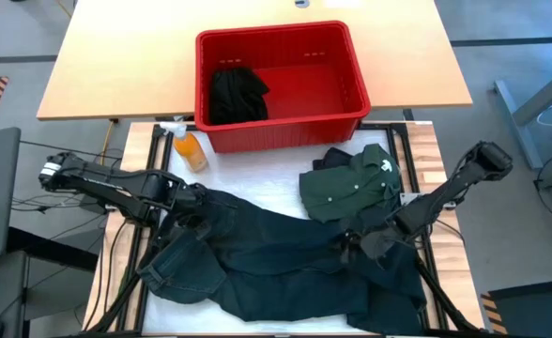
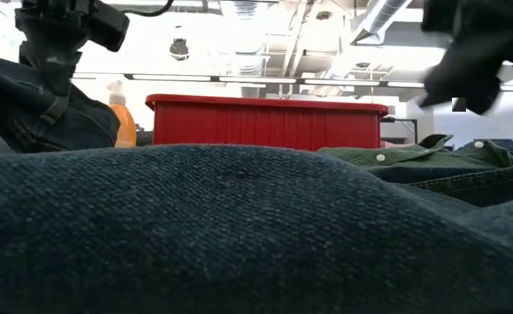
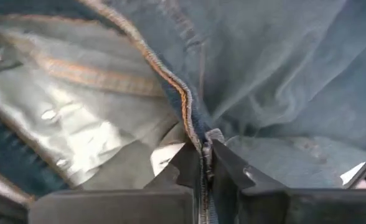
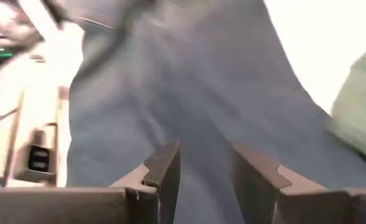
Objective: Fold Laundry from Bin
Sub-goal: Fold the blue pants from the red laundry bin
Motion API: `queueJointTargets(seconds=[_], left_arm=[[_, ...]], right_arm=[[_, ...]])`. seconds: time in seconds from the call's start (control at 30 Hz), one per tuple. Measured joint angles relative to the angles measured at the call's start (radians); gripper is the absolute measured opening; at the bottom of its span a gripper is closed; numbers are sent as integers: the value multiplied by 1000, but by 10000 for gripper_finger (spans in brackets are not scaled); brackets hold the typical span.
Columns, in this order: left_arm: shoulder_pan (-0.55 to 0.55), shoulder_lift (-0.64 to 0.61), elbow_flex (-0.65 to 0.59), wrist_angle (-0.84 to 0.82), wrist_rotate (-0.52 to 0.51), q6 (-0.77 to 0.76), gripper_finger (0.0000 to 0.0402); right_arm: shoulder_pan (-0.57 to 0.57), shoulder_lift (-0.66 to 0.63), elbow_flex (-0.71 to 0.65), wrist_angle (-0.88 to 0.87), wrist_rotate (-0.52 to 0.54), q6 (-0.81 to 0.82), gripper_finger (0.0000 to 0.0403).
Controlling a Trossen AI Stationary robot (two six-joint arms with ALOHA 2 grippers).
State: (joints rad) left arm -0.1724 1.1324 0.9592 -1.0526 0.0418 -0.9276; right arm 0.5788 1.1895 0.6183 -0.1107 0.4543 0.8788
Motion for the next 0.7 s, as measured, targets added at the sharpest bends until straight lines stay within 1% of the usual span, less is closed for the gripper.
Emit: queueJointTargets(seconds=[0.1,0.17,0.27,0.37,0.43,0.53,0.6,0.7], left_arm=[[-8,-1,1,-65,-2,-8,4],[-18,-7,14,-187,-23,-23,3],[-41,-20,44,-399,-84,-61,2],[-57,-45,51,-500,-93,-90,2],[-69,-55,51,-518,-85,-106,1],[-91,-62,51,-518,-75,-122,1],[-103,-58,51,-519,-64,-129,1],[-122,-50,51,-518,-59,-133,1]], right_arm=[[-32,88,1,163,7,-98,159],[-69,154,12,200,14,-120,159],[-126,266,57,244,10,-190,159],[-169,378,126,305,-60,-298,159],[-193,451,178,292,-110,-343,159],[-215,550,235,213,-165,-345,159],[-223,607,261,110,-184,-283,159],[-225,643,280,-32,-175,-113,159]])
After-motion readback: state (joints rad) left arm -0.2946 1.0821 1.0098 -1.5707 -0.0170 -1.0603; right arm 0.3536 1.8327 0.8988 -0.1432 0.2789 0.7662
